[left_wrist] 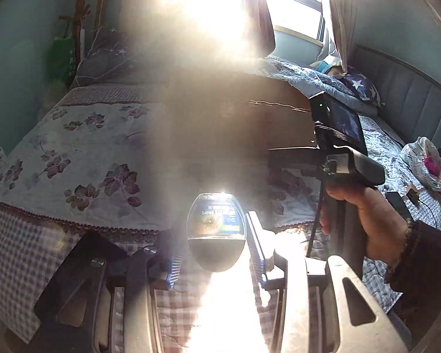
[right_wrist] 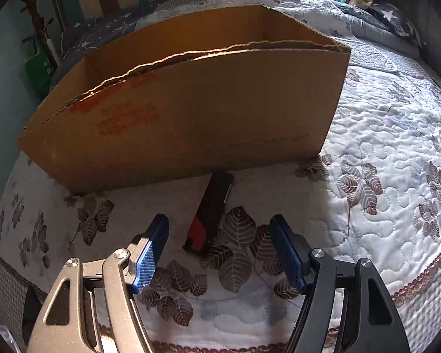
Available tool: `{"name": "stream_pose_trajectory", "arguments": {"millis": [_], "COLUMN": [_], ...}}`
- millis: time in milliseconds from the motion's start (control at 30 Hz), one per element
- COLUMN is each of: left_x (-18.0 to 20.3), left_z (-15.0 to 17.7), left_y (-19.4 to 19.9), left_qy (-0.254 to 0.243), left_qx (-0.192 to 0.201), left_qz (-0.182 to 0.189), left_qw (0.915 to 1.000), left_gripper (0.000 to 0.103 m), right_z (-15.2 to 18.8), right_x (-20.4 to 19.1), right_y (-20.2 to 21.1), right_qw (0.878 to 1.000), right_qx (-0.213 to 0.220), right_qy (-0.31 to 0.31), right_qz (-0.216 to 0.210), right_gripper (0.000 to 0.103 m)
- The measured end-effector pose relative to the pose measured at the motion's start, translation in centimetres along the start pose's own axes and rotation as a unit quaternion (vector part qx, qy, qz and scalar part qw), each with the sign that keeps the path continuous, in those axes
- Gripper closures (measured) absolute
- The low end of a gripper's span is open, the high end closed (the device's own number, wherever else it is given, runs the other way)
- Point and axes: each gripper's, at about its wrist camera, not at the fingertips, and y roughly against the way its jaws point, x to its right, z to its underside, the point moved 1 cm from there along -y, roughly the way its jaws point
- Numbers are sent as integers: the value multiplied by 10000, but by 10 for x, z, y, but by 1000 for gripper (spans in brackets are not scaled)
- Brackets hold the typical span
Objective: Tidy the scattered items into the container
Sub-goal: 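Grasp the blue-labelled round bottle with the left gripper while the right grasps the red-black lighter, then lower the bottle into the box and open the left gripper while the right lifts the lighter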
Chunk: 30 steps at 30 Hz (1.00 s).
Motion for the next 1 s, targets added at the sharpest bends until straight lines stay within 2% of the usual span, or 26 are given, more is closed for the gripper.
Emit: {"name": "stream_pose_trajectory", "arguments": {"millis": [100,167,267,300,333,467,600,867,1000], "left_x": [-1,2,4,5,5,6,11,33,48], "left_z": [5,3,-1,-2,-3,-5,-7,-16,-19], "left_y": [6,7,10,10,11,15,25,60,83], "left_qy": [38,45,64,69,74,120,89,5,-124], "left_qx": [27,67,119,138,163,225,316,662,884], "left_qz": [-32,-57,-27,-13,13,96,117,215,291], "left_qw": [10000,10000,9999,9999,9998,9996,9994,9976,9956], "left_gripper": [0,0,0,0,0,0,0,0,0], "right_z": [-6,-8,-9,-8,-8,2,19,54,62], "right_x": [-12,-18,-27,-28,-28,-19,-11,10,20], "right_y": [-22,-35,-42,-42,-40,-28,6,116,181], "right_qw": [9995,9987,9962,9959,9955,9939,9909,9841,9764], "right_qx": [-193,-314,-226,-184,-150,-15,282,1034,1519], "right_qy": [-14,74,465,593,710,1023,1275,1445,1537], "right_qz": [242,405,698,661,602,419,322,49,28], "right_gripper": [32,38,57,72,83,83,83,83,83]}}
